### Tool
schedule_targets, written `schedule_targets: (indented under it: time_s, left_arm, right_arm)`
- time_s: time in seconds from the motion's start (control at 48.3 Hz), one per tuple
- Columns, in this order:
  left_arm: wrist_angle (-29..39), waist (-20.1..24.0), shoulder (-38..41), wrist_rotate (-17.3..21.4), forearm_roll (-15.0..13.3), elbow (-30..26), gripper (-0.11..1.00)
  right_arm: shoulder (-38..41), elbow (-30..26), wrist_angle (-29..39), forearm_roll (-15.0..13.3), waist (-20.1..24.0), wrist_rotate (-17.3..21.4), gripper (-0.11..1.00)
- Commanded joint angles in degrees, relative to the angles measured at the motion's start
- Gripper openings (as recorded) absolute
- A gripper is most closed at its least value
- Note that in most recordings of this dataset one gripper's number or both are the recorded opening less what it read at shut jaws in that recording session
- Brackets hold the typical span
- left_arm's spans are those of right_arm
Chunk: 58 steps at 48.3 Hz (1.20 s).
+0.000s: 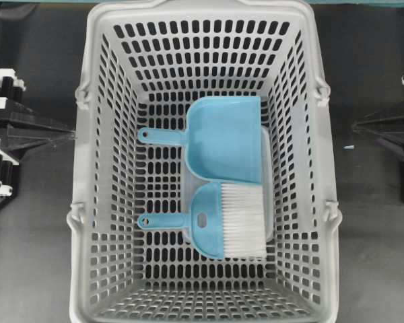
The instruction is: Pick up the hand brush from the shopping basket with the left arm.
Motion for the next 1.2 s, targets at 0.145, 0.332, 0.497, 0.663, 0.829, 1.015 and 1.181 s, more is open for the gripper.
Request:
schedule_targets:
  time_s: [0.145, 0.332, 0.497, 0.663, 0.829, 1.015, 1.181]
  left_arm:
    - [8.17, 0.09, 3.43, -0.44, 2.46, -9.49, 0.0]
    - [24.96, -1.14, 10.28, -0.62, 2.46, -21.62, 0.0]
    - [41.57, -3.43, 18.98, -0.53, 2.46, -33.93, 0.0]
    - [56.87, -5.63, 28.74, -0.44, 2.46, -45.44, 0.0]
    - [64.6, -6.77, 36.12, -0.62, 2.46, -52.21, 0.0]
    - [71.98, -7.21, 41.75, -2.2, 2.46, -57.3, 0.0]
    - [74.09, -7.91, 44.3, -5.89, 2.46, -58.36, 0.0]
  right_arm:
    - [0.79, -2.02, 3.34, 0.62, -0.7, 0.26, 0.0]
    - [0.44, -4.92, 11.78, 0.62, -0.7, -0.18, 0.0]
    - [0.26, -7.03, 18.37, 0.62, -0.7, -0.26, 0.0]
    - [-0.18, -7.12, 19.51, 0.62, -0.7, -0.26, 0.0]
    - [-0.35, -7.12, 19.6, 0.62, -0.79, -0.26, 0.0]
    - [-0.53, -7.12, 19.86, 0.62, -0.79, 0.18, 0.25]
    - [-0.62, -7.12, 19.86, 0.62, -0.79, 0.18, 0.71]
